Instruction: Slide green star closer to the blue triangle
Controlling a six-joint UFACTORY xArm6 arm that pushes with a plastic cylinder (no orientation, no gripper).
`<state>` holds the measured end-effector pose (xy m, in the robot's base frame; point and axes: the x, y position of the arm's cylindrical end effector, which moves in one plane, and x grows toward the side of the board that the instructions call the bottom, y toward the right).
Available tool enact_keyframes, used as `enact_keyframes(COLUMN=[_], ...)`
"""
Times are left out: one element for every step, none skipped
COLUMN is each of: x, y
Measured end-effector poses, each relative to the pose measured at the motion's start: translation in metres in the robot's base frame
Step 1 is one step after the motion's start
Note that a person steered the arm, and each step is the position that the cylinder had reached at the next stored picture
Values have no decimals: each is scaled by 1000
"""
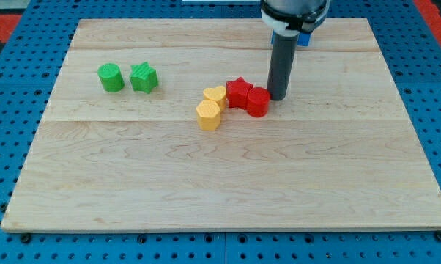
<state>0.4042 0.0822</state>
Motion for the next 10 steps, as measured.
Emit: enact_keyframes(x=[12, 17, 17, 25, 89, 136, 138, 119, 70, 9], y=[-9, 6, -24, -31, -3, -68, -174, -248, -298, -321])
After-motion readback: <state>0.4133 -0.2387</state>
